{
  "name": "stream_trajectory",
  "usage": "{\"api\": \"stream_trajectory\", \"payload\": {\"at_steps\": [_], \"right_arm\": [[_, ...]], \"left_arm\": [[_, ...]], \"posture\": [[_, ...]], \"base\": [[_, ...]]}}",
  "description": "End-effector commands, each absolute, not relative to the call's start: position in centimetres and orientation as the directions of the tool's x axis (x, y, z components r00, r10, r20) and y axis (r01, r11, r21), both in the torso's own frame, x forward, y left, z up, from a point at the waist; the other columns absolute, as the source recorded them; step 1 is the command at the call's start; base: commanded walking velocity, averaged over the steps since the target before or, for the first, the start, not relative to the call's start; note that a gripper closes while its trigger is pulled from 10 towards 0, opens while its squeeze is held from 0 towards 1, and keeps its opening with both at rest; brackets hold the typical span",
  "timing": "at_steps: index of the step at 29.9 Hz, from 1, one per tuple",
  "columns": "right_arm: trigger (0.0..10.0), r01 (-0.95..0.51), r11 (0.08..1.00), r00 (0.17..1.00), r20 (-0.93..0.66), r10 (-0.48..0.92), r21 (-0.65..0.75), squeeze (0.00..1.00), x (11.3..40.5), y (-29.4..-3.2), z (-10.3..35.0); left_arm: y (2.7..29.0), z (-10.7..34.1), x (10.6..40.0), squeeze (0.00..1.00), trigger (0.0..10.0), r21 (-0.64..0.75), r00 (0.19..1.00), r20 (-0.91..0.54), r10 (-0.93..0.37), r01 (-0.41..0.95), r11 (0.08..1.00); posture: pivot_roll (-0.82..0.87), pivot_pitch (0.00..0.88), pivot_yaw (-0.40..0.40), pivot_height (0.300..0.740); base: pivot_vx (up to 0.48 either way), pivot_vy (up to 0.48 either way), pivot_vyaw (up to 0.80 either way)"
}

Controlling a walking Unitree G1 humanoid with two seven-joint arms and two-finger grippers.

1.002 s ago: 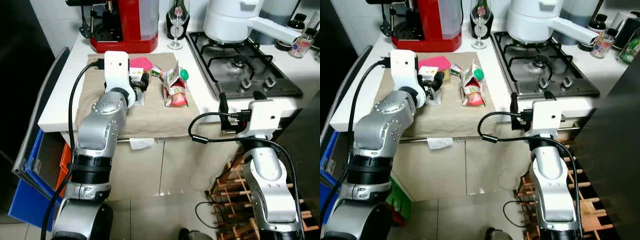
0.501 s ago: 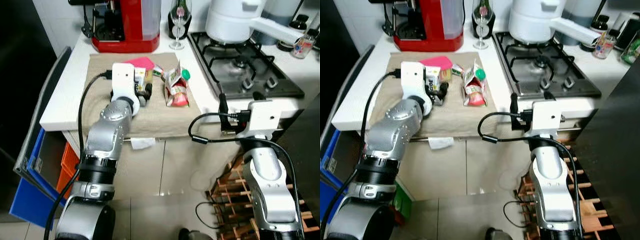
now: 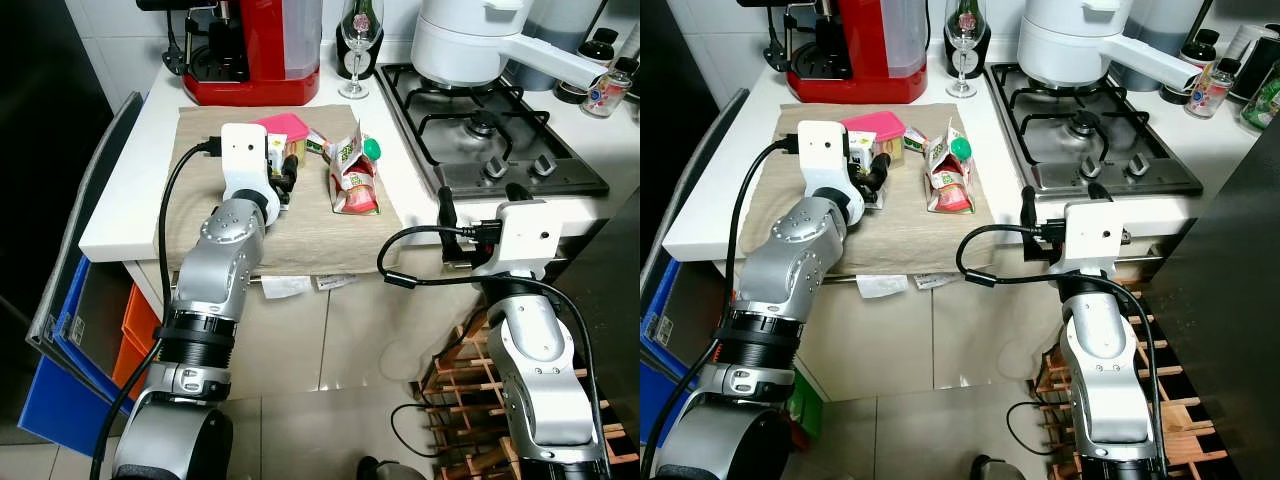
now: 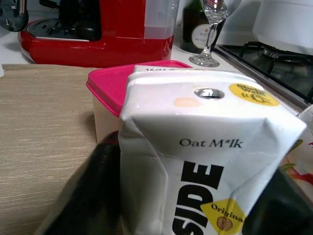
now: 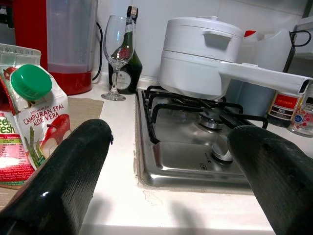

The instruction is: Restocking fridge

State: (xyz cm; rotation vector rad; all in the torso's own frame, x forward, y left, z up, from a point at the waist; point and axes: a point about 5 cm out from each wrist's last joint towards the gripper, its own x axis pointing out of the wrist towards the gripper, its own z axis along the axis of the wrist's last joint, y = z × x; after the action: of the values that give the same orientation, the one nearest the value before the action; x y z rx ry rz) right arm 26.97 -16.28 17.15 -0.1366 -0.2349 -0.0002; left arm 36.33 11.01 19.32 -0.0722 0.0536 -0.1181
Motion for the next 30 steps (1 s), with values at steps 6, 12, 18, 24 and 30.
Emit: {"api": "stream_trajectory", "payload": {"at_steps": [6,12,18,24,30], "right_arm": [[10.0,0.024,0.988,0.970,0.242,0.014,-0.151,0.14,27.5,-16.7,17.5],[10.0,0.026,0.988,0.967,0.254,0.014,-0.150,0.15,28.0,-16.7,17.7],[10.0,0.032,0.988,0.963,0.268,0.010,-0.154,0.13,28.3,-16.7,18.0],[10.0,0.069,0.987,0.951,0.309,-0.020,-0.148,0.13,28.9,-17.4,18.7],[10.0,0.072,0.989,0.953,0.302,-0.029,-0.131,0.13,28.9,-17.0,18.0]], "left_arm": [[10.6,19.1,36.4,0.00,0.0,-0.078,0.990,-0.041,-0.131,0.128,0.989],[10.6,19.3,36.6,0.00,0.0,-0.077,0.991,-0.027,-0.134,0.131,0.988],[11.0,20.8,36.4,0.00,9.5,-0.073,0.990,0.081,-0.119,0.125,0.990],[12.5,22.8,34.5,0.00,10.0,-0.042,0.966,0.245,-0.086,0.099,0.994],[12.9,21.2,33.2,0.00,10.0,-0.035,0.970,0.234,-0.059,0.069,0.997]], "posture": [[-0.13,0.015,-0.007,0.740],[-0.12,0.002,-0.008,0.740],[-0.12,0.000,-0.004,0.740],[-0.09,0.000,0.014,0.740],[-0.08,0.000,0.015,0.740]], "base": [[0.000,0.000,0.00],[0.000,0.000,0.00],[0.000,0.000,0.00],[0.000,0.000,0.00],[0.000,0.000,0.00]]}}
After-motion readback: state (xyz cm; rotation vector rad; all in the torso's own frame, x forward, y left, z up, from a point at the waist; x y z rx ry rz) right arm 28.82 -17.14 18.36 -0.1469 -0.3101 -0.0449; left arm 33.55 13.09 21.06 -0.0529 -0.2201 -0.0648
